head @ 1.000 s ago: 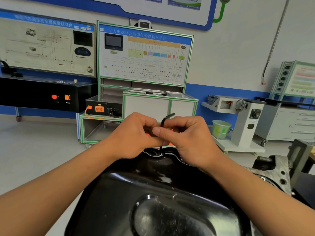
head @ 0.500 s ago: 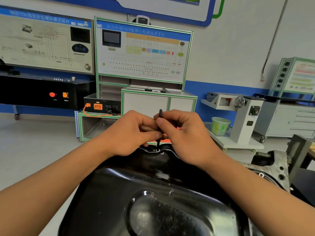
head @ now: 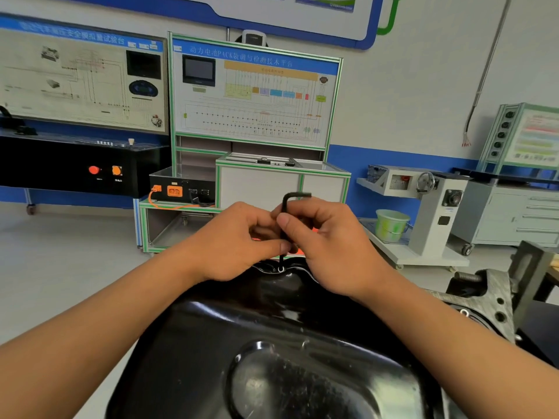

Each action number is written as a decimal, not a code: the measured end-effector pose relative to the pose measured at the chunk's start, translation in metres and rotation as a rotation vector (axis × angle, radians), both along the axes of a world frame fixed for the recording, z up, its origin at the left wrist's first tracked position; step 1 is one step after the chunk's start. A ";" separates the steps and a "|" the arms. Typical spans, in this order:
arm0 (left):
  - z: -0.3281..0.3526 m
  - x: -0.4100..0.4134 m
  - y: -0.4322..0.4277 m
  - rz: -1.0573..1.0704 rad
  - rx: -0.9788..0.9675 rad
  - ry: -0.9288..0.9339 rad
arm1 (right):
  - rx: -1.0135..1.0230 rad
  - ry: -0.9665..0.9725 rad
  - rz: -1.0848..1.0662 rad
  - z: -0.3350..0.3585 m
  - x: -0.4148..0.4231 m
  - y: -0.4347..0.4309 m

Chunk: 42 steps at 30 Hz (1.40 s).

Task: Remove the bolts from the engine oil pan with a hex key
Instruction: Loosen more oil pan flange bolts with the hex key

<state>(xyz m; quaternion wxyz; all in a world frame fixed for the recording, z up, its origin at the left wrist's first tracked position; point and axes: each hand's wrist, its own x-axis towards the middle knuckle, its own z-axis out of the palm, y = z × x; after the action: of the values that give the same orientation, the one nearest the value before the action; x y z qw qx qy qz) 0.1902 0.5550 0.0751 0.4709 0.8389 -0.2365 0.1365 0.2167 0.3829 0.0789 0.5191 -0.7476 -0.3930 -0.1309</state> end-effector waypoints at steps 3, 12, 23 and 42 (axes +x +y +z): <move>0.001 -0.001 -0.001 -0.006 0.030 0.004 | -0.067 -0.027 -0.019 0.001 -0.003 0.001; 0.001 0.002 -0.001 0.106 -0.015 -0.021 | 0.066 0.009 -0.040 0.000 0.000 0.000; 0.001 -0.001 -0.001 0.030 0.061 0.000 | -0.054 -0.023 -0.043 -0.002 -0.001 0.001; 0.002 0.000 0.001 0.005 -0.051 0.016 | 0.014 0.053 0.038 0.002 -0.005 0.001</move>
<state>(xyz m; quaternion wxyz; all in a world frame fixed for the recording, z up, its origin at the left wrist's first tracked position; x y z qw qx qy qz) 0.1900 0.5557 0.0768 0.4937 0.8281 -0.2273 0.1370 0.2119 0.3839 0.0808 0.5369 -0.7396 -0.3923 -0.1038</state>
